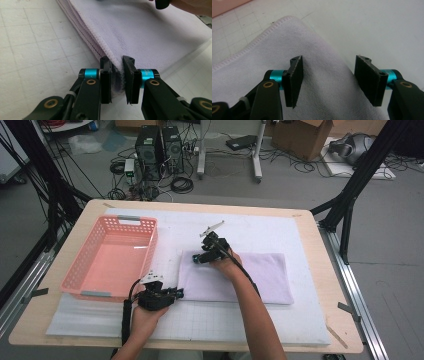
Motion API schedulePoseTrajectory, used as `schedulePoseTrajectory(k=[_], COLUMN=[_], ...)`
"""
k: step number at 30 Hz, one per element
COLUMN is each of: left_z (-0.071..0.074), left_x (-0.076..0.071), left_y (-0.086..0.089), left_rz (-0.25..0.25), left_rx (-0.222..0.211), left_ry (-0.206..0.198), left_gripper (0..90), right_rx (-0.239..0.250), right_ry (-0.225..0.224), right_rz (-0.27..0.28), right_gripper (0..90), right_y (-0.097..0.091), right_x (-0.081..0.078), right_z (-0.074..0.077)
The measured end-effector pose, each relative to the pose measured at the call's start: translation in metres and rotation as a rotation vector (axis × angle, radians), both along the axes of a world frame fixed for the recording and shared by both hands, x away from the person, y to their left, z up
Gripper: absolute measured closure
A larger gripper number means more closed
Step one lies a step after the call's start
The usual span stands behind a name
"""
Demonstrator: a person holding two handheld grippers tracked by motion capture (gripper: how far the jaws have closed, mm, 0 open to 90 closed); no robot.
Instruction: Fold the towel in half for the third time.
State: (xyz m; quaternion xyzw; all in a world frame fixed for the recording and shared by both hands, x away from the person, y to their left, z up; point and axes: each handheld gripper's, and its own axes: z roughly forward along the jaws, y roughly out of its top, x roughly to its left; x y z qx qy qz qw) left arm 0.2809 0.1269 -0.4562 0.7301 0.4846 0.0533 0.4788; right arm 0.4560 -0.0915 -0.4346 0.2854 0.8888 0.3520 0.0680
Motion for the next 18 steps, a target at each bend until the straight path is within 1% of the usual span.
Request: schedulePoseTrajectory(k=[1,3,4,5,6,7,9,10,11,13,15,18], left_z=[0.0,0.0,0.0,0.0,0.0,0.0,0.0,0.0,0.001,0.002,0.004,0.011], left_x=[0.0,0.0,0.0,0.0,0.0,0.0,0.0,0.0,0.0,0.0,-0.001,-0.004], left_y=[0.0,0.0,0.0,0.001,0.001,0.001,0.002,0.002,0.001,0.001,0.003,0.008], left_rz=[-0.001,0.0,-0.001,-0.001,0.0,-0.002,0.001,0.0,0.001,0.003,0.004,0.01], left_rx=[-0.001,-0.003,-0.003,-0.003,-0.002,0.002,0.002,0.002,0.003,0.007,0.003,-0.018], left_ry=[0.0,0.0,0.0,0.0,-0.001,-0.001,-0.003,-0.005,-0.006,-0.007,-0.011,-0.025], left_gripper=[77.6,77.6,77.7,77.8,77.9,78.4,79.4,79.8,80.2,80.7,81.0,81.1], right_rx=[-0.01,-0.045,-0.075,-0.097,-0.091,-0.073,-0.057,-0.056,-0.065,-0.072,-0.07,-0.054], right_ry=[0.0,-0.007,-0.012,-0.008,0.003,0.022,0.055,0.062,0.054,0.05,0.046,0.034], right_rz=[0.015,0.039,0.05,0.059,0.064,0.072,0.08,0.08,0.085,0.084,0.082,0.092], right_gripper=[41.9,48.0,50.0,51.2,54.5,58.9,72.2,76.3,79.0,80.6,81.0,81.2], right_y=[0.003,0.012,0.017,0.02,0.021,0.02,0.017,0.017,0.017,0.019,0.019,0.022], right_x=[0.001,0.002,0.003,0.004,0.006,0.008,0.01,0.009,0.008,0.006,0.006,0.004], right_z=[0.002,0.007,0.008,0.006,0.006,0.005,0.006,0.007,0.008,0.009,0.01,0.012])
